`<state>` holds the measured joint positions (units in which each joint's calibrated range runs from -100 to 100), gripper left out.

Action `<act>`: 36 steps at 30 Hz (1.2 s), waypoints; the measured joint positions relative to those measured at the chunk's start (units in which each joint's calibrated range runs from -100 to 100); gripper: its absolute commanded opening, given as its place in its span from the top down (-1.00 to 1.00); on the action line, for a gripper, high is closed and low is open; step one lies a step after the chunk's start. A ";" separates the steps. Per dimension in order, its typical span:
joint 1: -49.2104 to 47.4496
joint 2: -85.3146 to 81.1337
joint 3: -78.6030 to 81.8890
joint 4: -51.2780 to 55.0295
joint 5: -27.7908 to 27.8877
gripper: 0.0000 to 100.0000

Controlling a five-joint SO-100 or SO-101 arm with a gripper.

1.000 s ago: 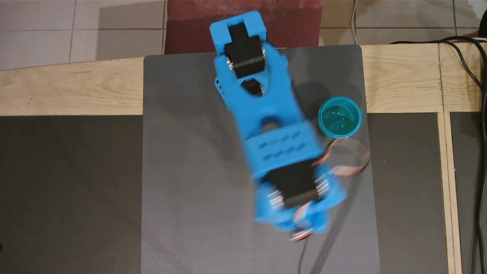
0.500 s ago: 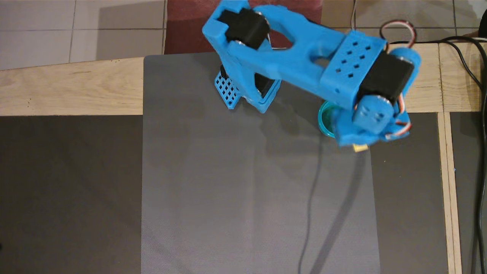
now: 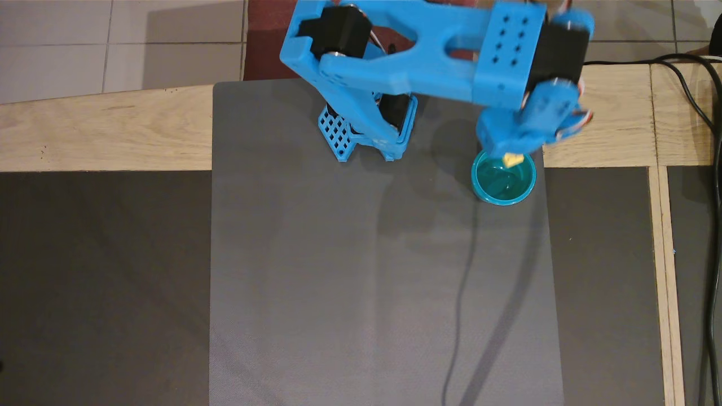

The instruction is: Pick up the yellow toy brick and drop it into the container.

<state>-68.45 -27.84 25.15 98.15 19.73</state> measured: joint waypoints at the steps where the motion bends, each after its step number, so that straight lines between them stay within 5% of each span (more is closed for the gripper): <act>1: -0.22 0.00 0.00 0.00 -0.16 1.00; 36: 5.05 0.09 10.51 -10.82 0.11 0.99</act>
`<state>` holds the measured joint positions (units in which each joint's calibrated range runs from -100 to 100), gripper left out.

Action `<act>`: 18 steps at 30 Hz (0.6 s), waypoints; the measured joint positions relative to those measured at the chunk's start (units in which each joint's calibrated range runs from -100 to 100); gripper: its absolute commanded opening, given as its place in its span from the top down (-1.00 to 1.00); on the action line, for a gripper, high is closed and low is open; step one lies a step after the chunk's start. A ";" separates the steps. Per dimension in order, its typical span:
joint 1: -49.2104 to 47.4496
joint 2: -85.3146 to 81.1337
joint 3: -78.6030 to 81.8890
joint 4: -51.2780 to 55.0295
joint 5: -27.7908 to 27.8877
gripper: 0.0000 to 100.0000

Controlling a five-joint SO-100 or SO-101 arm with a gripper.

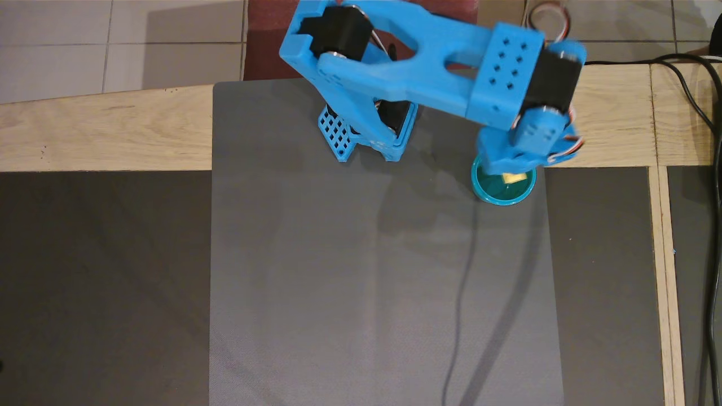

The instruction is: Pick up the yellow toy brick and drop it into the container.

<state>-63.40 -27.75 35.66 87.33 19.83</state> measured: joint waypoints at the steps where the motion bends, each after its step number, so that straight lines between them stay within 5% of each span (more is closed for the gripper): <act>1: 0.00 0.00 0.54 -0.53 0.00 0.99; 8: 0.15 -0.42 0.63 -0.79 0.00 0.77; 18: 4.16 -1.10 -1.00 -0.70 0.00 1.00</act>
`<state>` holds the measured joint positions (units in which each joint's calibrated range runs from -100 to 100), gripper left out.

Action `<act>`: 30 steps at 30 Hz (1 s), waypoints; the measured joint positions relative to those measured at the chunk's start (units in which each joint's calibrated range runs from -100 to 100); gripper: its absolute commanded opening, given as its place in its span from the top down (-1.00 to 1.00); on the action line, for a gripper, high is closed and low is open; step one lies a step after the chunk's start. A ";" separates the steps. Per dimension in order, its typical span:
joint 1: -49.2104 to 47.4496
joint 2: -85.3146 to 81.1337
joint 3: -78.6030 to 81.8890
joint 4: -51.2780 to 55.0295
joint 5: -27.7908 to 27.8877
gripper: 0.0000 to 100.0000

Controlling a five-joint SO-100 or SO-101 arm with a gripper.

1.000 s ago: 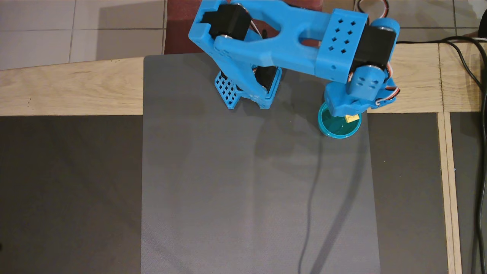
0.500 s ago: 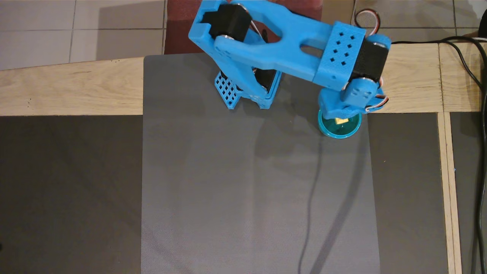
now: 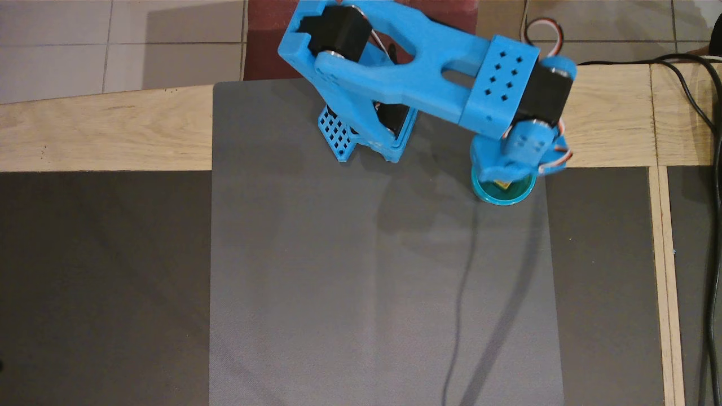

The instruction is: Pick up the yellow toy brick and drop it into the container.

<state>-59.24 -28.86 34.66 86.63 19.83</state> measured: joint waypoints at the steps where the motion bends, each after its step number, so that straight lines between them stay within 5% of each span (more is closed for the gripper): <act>1: 1.93 -0.59 -1.90 0.09 0.00 1.00; 8: 23.83 -10.88 -22.29 -0.97 -6.45 1.00; 17: 49.00 -28.13 -23.20 -2.55 -14.60 1.00; 22: 50.56 -38.93 -5.71 -6.42 -15.28 1.00; 30: 50.33 -61.54 30.54 -27.80 -16.18 1.00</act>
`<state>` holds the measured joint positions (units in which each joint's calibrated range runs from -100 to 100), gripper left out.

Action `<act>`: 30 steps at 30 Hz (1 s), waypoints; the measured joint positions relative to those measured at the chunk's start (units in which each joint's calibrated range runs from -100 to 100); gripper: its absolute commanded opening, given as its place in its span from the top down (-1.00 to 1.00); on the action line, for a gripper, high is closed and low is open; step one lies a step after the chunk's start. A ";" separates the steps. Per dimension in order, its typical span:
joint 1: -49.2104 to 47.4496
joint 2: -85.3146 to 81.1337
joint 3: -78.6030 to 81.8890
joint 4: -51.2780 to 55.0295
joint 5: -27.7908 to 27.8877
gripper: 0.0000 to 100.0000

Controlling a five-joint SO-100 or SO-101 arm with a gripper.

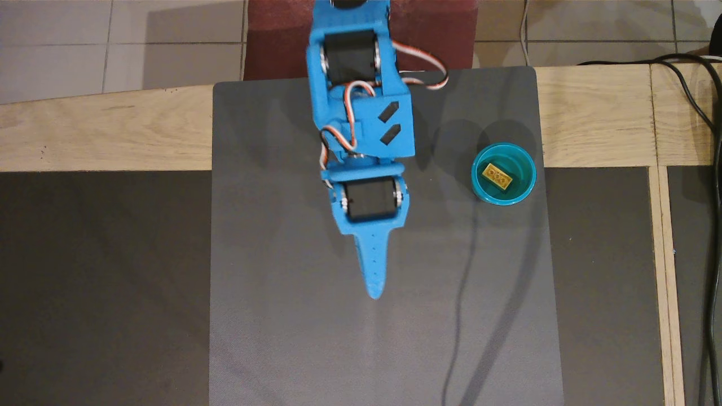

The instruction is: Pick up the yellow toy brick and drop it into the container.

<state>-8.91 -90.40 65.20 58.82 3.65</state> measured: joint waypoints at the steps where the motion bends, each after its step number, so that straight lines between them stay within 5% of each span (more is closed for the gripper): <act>1: 0.07 -2.63 3.99 -1.06 0.00 1.00; 13: 0.00 -8.16 33.53 -8.80 -1.53 1.00; 30: 0.00 -8.16 34.25 -5.46 -1.48 1.00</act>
<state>-8.91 -98.56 99.46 53.37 2.17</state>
